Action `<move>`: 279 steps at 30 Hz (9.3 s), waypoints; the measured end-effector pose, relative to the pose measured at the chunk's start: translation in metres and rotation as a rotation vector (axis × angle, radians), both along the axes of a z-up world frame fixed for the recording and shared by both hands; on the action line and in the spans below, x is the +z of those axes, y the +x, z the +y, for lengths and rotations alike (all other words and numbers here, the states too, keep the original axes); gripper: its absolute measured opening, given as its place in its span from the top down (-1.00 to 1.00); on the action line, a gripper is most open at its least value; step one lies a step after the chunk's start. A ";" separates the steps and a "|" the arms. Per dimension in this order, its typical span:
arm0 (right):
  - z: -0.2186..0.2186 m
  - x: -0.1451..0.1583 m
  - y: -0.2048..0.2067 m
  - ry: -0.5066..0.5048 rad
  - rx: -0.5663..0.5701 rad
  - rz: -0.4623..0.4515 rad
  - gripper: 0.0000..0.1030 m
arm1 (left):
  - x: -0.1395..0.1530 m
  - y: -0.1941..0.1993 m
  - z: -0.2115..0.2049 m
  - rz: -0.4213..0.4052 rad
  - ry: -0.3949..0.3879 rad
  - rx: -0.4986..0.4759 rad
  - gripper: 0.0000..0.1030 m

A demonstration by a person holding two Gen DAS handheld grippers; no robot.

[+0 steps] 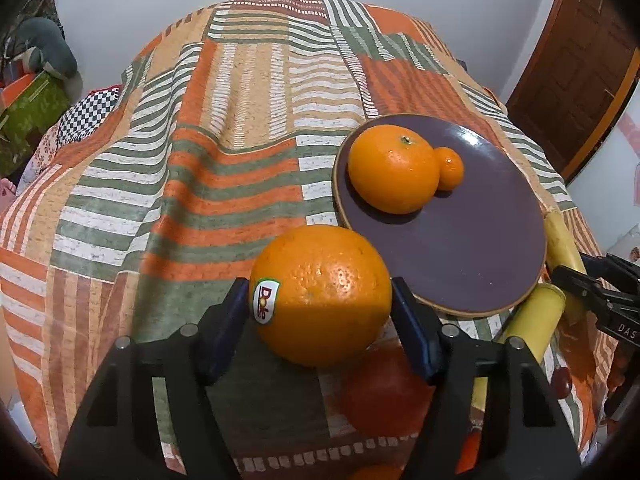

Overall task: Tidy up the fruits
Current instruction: 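Carry the corn cob and Dole orange onto the plate and release both, then withdraw both tools and move the right tool toward the second corn cob, then close the right tool around the second yellow corn cob, then lift the corn cob with the right tool while the left tool grasps a red tomato, then lower the corn cob and tomato onto the purple plate and open both tools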

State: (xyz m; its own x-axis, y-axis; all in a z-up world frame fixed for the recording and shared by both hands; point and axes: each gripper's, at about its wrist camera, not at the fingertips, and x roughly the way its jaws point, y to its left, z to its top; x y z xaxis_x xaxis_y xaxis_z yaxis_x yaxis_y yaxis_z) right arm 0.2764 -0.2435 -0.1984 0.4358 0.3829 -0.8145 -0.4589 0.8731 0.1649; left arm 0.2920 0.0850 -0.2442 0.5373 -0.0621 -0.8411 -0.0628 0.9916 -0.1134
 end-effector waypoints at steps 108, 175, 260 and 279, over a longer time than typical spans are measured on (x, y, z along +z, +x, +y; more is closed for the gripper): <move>0.052 0.052 -0.044 0.012 0.134 -0.097 -0.71 | 0.053 -0.062 -0.033 -0.022 0.054 -0.069 -0.51; 0.009 -0.001 0.009 -0.001 -0.087 0.084 -0.07 | 0.021 -0.082 -0.001 0.019 -0.071 0.023 -0.51; 0.041 0.029 0.081 0.035 0.019 -0.039 0.33 | 0.053 0.077 -0.090 -0.075 -0.054 -0.166 0.02; 0.049 0.016 0.092 0.021 0.057 0.003 0.33 | 0.038 0.087 -0.087 -0.030 -0.072 -0.163 -0.11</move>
